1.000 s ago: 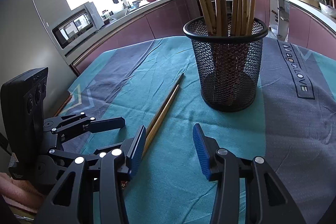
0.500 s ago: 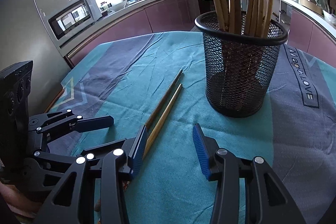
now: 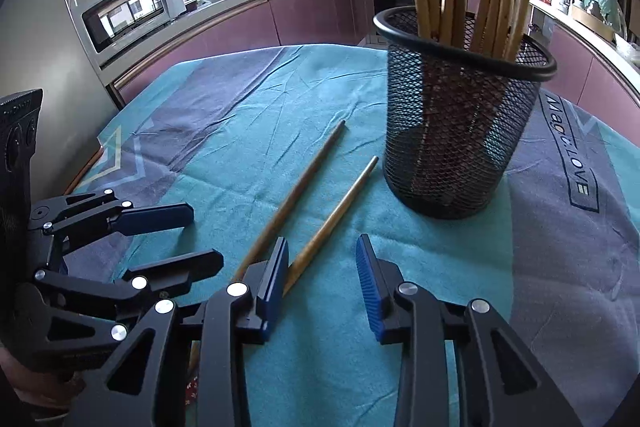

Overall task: Organize utensils
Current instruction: 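Close the left gripper on a chopstick while the right gripper grasps the other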

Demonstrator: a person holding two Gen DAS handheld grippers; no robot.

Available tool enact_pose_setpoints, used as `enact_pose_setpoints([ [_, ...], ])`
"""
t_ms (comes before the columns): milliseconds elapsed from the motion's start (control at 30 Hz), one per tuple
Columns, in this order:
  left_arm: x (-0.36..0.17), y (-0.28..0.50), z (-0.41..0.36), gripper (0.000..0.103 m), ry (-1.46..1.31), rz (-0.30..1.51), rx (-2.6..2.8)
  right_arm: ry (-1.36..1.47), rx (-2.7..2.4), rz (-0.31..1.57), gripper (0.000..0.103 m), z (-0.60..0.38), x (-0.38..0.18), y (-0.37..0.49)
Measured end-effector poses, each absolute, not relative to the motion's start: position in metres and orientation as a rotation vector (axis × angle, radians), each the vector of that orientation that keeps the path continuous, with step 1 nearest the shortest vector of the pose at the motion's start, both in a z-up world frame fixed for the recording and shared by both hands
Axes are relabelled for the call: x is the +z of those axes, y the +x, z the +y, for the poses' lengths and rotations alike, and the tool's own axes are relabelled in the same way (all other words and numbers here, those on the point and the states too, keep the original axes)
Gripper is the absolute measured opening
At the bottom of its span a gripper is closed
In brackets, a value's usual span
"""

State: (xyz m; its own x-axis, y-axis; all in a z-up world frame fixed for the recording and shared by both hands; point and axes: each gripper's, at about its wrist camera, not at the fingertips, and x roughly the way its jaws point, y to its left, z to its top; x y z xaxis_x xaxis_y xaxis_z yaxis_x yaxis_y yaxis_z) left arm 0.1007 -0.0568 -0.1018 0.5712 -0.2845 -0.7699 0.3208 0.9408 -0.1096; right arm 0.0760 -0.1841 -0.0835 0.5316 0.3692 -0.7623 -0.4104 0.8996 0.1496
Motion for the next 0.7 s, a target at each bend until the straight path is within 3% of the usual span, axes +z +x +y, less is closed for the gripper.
enact_pose_setpoints([
  [700,-0.094,0.141,-0.085,0.045,0.078,0.904,-0.411,-0.124,0.386,0.899,0.019,-0.206,-0.083,0.087],
])
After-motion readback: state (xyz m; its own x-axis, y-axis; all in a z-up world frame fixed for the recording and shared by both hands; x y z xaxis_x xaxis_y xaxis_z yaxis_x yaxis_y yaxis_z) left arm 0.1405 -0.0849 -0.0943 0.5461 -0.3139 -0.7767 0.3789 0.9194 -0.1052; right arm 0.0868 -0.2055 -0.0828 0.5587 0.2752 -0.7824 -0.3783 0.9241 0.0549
